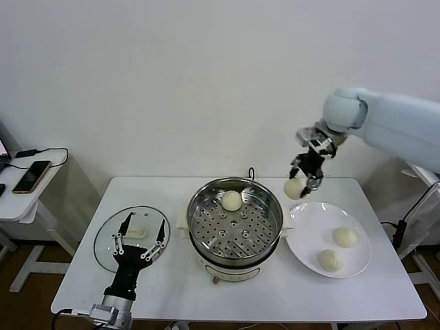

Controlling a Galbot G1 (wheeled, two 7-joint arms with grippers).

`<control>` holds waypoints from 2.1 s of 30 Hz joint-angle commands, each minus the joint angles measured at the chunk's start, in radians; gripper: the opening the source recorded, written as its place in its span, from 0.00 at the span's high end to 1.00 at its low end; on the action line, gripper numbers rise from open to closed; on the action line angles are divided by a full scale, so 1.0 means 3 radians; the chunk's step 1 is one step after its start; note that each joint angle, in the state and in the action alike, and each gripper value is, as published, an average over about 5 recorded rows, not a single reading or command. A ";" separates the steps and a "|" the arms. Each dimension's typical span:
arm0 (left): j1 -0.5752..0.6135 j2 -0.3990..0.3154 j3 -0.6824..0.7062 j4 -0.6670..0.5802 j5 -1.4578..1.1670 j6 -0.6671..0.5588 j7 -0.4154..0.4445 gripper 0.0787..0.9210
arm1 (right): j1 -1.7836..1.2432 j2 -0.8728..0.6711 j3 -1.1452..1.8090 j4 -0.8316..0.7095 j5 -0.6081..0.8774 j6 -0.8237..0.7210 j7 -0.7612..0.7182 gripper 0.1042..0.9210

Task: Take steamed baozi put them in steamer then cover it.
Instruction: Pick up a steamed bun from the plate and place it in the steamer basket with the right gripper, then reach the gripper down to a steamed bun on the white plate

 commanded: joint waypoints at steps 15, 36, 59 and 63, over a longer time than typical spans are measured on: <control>-0.0029 -0.0037 0.0021 -0.0009 0.0005 0.0016 -0.0016 0.12 | -0.0174 0.1335 -0.0371 0.0070 0.0848 -0.0551 0.0924 0.35; -0.0045 -0.0011 -0.0009 0.0025 0.0000 0.0002 -0.0029 0.12 | -0.0584 0.1750 -0.0407 -0.0506 0.0801 -0.0574 0.1022 0.35; -0.0062 -0.0015 -0.0010 0.0058 0.0001 0.0018 -0.0030 0.12 | -0.0342 0.0926 -0.0166 0.0086 0.0453 -0.0492 0.0701 0.12; -0.0075 -0.0014 -0.0001 0.0054 0.0006 0.0037 -0.0028 0.12 | -0.0192 0.0279 0.0057 0.0257 0.0135 -0.0385 0.0356 0.12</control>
